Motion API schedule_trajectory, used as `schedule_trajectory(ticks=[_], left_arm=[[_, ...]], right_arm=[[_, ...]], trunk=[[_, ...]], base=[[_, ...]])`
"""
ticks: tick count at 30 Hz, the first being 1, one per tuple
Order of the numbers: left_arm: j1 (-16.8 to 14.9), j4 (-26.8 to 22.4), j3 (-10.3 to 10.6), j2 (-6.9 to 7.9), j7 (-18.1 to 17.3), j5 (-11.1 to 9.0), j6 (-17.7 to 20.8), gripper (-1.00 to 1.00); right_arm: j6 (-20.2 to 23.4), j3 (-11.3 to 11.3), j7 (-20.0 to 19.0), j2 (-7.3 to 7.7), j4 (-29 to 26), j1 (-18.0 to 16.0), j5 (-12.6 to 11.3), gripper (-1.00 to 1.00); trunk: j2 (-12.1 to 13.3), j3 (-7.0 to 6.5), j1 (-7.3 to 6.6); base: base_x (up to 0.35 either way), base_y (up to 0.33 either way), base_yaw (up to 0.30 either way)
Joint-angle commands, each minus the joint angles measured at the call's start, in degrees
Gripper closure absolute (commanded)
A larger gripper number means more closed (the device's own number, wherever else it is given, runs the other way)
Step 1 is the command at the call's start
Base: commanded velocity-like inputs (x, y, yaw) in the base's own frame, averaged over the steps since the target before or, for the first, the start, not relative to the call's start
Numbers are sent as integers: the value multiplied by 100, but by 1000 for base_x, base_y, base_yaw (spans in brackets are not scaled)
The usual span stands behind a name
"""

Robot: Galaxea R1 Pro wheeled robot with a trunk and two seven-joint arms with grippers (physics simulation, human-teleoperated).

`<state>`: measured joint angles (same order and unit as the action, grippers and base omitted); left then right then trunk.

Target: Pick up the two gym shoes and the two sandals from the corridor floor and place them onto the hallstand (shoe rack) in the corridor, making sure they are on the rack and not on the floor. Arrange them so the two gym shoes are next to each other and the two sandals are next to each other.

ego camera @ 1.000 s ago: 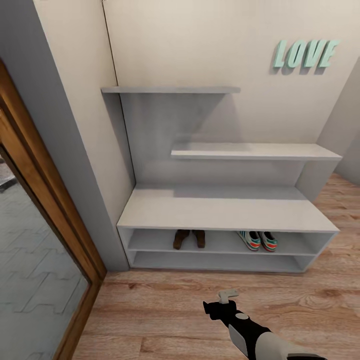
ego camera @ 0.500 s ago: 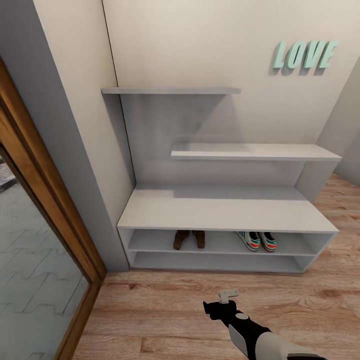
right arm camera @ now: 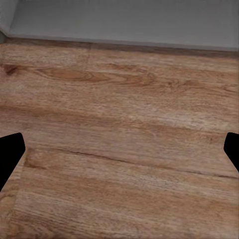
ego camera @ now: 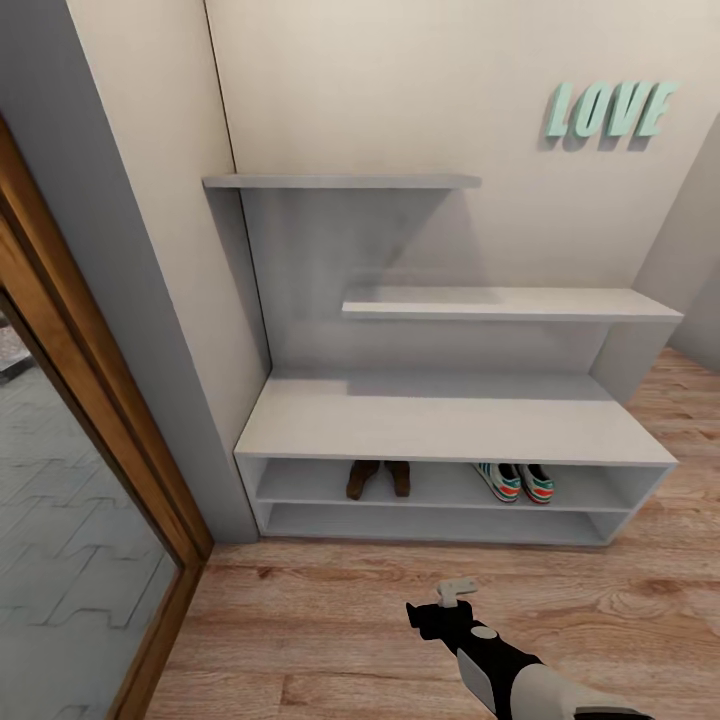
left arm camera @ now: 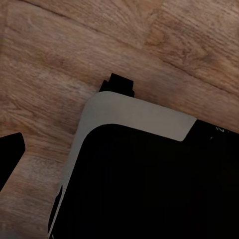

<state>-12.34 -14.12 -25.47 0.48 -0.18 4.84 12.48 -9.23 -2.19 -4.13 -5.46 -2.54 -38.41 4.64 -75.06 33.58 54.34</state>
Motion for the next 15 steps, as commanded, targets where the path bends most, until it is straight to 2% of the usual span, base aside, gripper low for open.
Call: schedule_trajectory(ticks=[1, 15], left_arm=[[1, -1, 0, 1, 0, 0, 0, -100], [3, 3, -1, -4, 0, 0, 0, -100]], right_arm=[[0, 0, 0, 0, 0, 0, -1, -100], [0, 6, 0, 1, 2, 0, 1, -100]], trunk=[[0, 0, 0], [0, 0, 0]], base=[[0, 0, 0], [0, 0, 0]])
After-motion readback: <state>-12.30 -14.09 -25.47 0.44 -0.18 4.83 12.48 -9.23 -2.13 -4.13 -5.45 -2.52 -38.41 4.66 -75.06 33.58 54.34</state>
